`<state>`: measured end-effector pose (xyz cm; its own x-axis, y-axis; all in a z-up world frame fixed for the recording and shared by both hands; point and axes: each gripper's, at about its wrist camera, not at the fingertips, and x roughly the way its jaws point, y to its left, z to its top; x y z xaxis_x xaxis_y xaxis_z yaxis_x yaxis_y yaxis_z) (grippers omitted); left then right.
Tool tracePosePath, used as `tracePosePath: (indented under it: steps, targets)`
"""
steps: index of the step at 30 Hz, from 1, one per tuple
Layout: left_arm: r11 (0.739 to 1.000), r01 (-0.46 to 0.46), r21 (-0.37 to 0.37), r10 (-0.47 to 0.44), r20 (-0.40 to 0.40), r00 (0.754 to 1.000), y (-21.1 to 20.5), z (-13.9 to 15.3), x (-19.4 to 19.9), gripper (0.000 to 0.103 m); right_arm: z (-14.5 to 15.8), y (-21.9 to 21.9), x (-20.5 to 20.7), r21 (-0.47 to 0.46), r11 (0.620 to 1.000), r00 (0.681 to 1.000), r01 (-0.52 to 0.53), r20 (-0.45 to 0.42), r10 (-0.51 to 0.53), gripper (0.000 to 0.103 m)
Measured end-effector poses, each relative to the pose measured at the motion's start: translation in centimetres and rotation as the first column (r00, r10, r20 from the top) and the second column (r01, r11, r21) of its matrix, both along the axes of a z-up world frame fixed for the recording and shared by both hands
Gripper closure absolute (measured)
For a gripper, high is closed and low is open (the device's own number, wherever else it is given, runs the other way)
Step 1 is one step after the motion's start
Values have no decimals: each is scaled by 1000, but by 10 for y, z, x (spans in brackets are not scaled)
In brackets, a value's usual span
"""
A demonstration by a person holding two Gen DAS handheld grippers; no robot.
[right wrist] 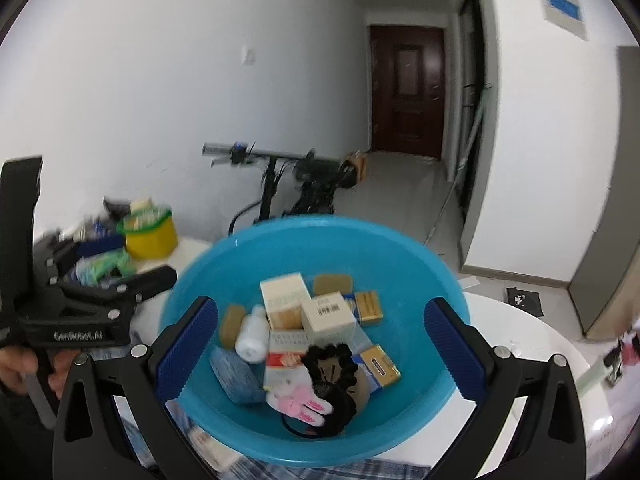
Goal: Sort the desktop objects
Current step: 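Lower the bunny plush into the basin and open the right tool, then withdraw the right tool from the basin back over the shirt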
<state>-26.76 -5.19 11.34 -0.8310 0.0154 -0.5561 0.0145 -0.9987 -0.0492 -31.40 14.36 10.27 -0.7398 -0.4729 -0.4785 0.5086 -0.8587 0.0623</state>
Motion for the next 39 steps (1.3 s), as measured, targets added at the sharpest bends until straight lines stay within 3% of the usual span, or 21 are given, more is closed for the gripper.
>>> tracePosePath:
  steps: [3, 7, 10, 17, 21, 24, 28, 33, 35, 39]
  targets:
    - [999, 13, 30, -12, -28, 1000, -3, 11, 8, 0, 11, 1, 25, -23, 1000, 1000, 17, -16, -17, 0]
    - [996, 48, 72, -45, -40, 998, -5, 20, 14, 0, 23, -1, 66, 60, 998, 999, 18, -29, -16, 0]
    - [996, 59, 63, -56, -50, 997, 1, 27, 19, 0, 24, 5, 109, 89, 995, 998, 42, -57, -37, 0]
    - [995, 86, 54, -81, -79, 994, 12, 40, 32, 0, -25, 6, 155, 125, 992, 1000, 15, 8, -16, 0]
    - [995, 71, 69, -64, -96, 993, 17, 44, 39, 0, -77, 12, 151, 74, 995, 992, -65, 112, 56, 0]
    - [996, 75, 52, -70, -98, 993, 25, 45, 41, 0, -97, 18, 139, 64, 997, 993, -48, 108, 41, 0]
    - [999, 35, -13, -37, -100, 994, 32, 44, 41, 0, -106, 32, 127, -10, 999, 994, -35, 105, 36, 0]
    - [998, 24, -63, -31, -107, 994, 38, 44, 43, 0, -113, 34, 120, -7, 1000, 990, -12, 141, 13, 0]
    - [995, -6, -97, -9, -152, 988, 39, 48, 47, 0, -112, 33, 121, -20, 1000, 990, -19, 141, 21, 0]
    - [994, -46, -95, 30, -162, 986, 33, 48, 63, 0, -111, 30, 125, -2, 1000, 993, -25, 119, 25, 0]
